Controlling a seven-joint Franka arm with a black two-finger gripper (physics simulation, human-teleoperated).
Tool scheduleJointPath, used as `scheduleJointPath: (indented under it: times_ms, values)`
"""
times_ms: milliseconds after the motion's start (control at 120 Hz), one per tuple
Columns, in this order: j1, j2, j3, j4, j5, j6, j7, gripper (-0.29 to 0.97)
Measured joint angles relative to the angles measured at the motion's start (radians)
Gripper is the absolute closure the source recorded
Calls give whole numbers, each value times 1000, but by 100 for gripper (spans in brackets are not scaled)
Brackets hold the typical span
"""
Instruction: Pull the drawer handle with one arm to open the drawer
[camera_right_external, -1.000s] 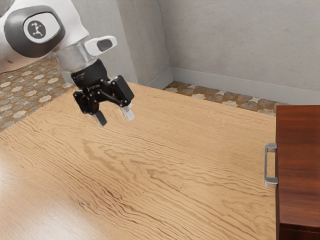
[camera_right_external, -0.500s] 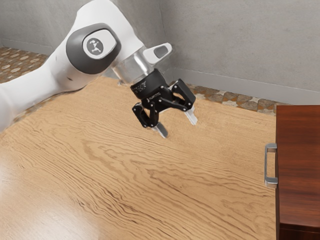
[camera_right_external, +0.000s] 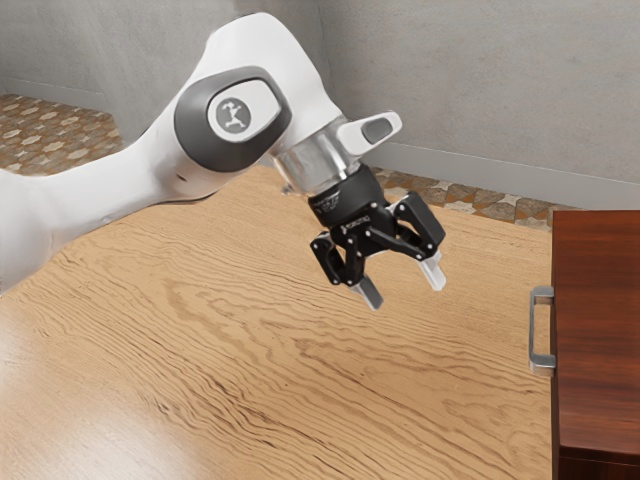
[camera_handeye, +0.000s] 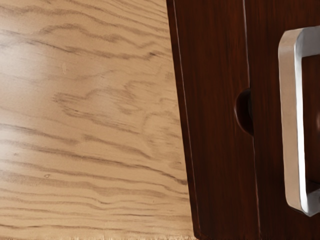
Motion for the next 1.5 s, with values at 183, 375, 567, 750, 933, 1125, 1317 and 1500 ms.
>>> scheduleJointPath:
  times_ms: [183,375,567,750,933,1125,1317,1500]
  values:
    - [-35,1,-9,-28,-14,35,-9,3]
    - [-78,0,-15,-49,-25,101,-34,3]
    - [-103,26,-11,-62,-21,186,-84,3]
    - [-81,134,-52,-9,64,243,-116,3]
    - [-81,163,-78,14,104,273,-120,3]
    - [-89,172,-89,9,114,294,-121,5]
    - [-105,175,-88,-2,115,302,-122,7]
    - [-109,177,-85,-8,116,307,-123,14]
